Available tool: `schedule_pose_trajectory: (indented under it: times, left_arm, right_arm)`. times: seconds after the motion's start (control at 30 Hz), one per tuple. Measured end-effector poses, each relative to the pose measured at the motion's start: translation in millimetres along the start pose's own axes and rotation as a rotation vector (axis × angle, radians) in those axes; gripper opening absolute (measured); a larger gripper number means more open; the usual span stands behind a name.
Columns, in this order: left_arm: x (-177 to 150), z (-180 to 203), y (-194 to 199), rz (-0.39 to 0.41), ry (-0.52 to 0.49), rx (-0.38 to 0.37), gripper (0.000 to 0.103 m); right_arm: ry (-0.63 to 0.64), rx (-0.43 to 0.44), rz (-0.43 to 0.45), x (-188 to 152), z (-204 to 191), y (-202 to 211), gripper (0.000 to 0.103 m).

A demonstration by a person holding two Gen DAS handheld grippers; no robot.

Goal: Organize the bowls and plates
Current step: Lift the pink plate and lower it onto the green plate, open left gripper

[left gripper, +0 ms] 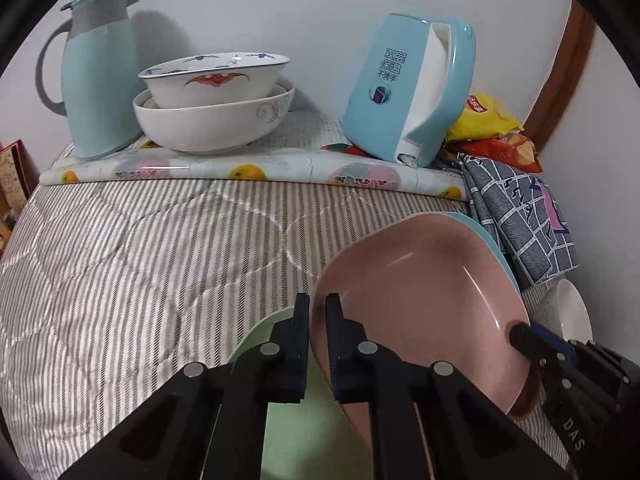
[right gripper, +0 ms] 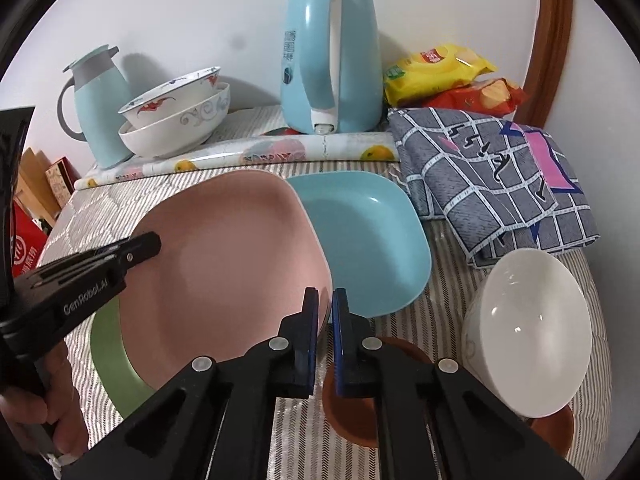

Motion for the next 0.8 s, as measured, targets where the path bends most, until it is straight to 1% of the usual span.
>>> schedule_pose_trajectory:
  times: [0.4,0.5,0.8]
  left_arm:
    - [-18,-20,31,0.027,0.052,0.035,0.009]
    - [-26,-28,36,0.024,0.076,0.041,0.008]
    - [-44,-48,43,0.014,0.114,0.067,0.008]
  right_arm:
    - [0.031,0.039,0.041,0,-20,18,0.004]
    - [0.042,0.062,0.039,-2,-26,19,0.004]
    - [0.087,0.09,0.022,-13,-45,14,0.004]
Point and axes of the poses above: each gripper's, at about its wrist camera, not at the fingertips, and y roughly against the way its jaws point, z to its right, x to its top, the point moved 2 cm from there along -y, roughly the way its jaws point, and after that the axes turned 3 degrees about -x, right-handed, at the moved point
